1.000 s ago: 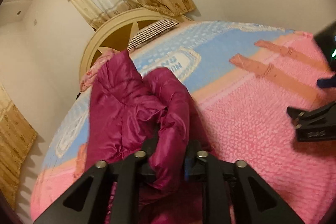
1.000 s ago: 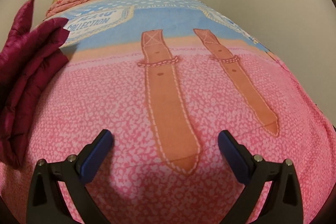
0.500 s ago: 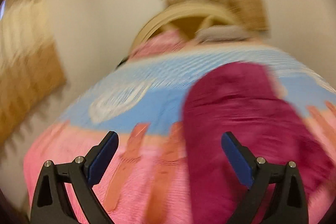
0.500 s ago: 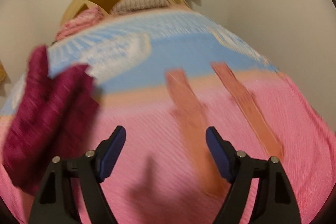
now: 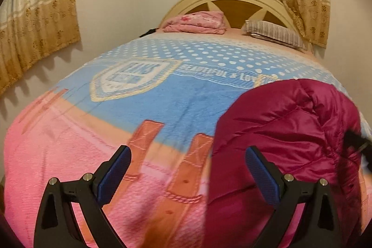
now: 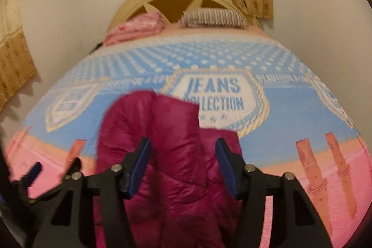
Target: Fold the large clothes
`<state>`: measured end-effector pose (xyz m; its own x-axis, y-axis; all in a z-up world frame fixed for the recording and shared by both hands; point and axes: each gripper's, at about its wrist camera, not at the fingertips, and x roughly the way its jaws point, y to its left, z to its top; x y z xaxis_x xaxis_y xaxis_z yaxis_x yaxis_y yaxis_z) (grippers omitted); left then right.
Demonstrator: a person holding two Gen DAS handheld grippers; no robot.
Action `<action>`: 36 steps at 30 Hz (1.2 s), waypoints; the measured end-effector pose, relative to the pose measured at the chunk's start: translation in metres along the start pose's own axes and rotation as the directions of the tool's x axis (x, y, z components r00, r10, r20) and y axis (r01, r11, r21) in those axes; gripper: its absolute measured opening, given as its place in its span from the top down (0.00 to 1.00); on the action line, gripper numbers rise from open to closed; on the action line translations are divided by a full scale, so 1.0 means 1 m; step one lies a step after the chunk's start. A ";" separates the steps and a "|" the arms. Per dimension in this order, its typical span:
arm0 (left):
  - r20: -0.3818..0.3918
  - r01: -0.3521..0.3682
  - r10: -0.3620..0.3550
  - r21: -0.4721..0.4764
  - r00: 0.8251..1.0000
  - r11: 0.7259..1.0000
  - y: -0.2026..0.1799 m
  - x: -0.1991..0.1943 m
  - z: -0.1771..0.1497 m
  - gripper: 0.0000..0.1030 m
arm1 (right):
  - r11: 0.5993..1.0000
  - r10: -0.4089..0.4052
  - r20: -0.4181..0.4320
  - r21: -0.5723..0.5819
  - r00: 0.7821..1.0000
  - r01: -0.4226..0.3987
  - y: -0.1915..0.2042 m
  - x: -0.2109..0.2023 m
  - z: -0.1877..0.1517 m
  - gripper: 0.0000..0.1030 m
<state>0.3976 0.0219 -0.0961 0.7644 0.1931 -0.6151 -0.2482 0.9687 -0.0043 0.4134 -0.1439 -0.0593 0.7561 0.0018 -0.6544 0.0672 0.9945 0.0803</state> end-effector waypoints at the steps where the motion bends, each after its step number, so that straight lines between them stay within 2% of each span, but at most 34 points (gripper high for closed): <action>1: -0.005 -0.001 0.002 0.013 1.000 1.000 -0.004 0.004 0.000 0.04 | 1.000 -0.010 -0.014 0.005 1.000 0.010 -0.005 0.008 -0.004 0.46; 4: -0.034 0.006 -0.004 0.054 0.999 0.999 -0.019 0.019 -0.006 0.04 | 0.998 -0.054 -0.043 0.023 0.998 0.055 -0.025 0.026 -0.023 0.46; 8: -0.072 0.032 -0.025 0.086 0.997 0.996 -0.038 0.032 -0.018 0.04 | 0.995 -0.058 -0.057 0.075 0.997 0.062 -0.053 0.034 -0.045 0.46; 13: -0.066 -0.006 0.017 0.163 0.998 0.987 -0.060 0.039 -0.029 0.04 | 0.992 -0.050 -0.058 0.112 0.997 0.056 -0.068 0.041 -0.054 0.44; 22: -0.115 0.037 -0.026 0.093 0.993 0.995 -0.054 0.055 -0.036 0.01 | 0.990 -0.025 -0.052 0.136 0.998 0.032 -0.078 0.049 -0.064 0.39; 36: -0.126 0.030 -0.018 0.096 0.992 0.995 -0.059 0.060 -0.039 0.01 | 0.990 -0.025 -0.067 0.136 0.997 0.034 -0.080 0.058 -0.069 0.36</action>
<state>0.4350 -0.0302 -0.1640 0.6878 0.1547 -0.7092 -0.1671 0.9845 0.0527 0.4069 -0.2165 -0.1555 0.7091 -0.0162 -0.7050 0.1808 0.9705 0.1595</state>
